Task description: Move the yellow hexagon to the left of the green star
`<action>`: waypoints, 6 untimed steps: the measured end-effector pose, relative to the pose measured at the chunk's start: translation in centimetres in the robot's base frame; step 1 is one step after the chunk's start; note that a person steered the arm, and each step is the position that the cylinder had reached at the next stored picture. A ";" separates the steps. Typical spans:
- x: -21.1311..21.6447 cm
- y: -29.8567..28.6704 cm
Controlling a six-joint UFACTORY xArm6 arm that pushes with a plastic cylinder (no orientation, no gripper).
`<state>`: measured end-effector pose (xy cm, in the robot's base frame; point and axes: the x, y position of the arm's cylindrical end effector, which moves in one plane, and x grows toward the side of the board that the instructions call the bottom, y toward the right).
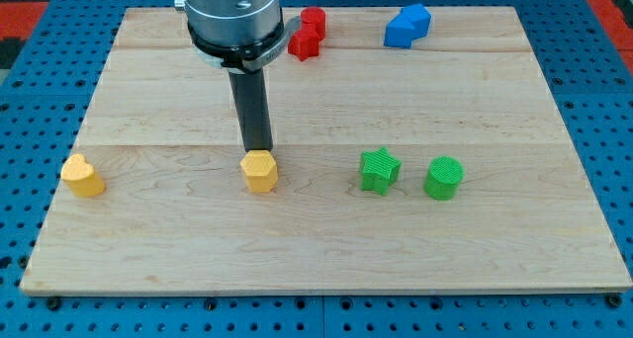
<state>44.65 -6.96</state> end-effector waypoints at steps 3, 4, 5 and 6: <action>5.4 -2.6; 5.0 -0.9; 5.5 -1.5; 12.5 -5.4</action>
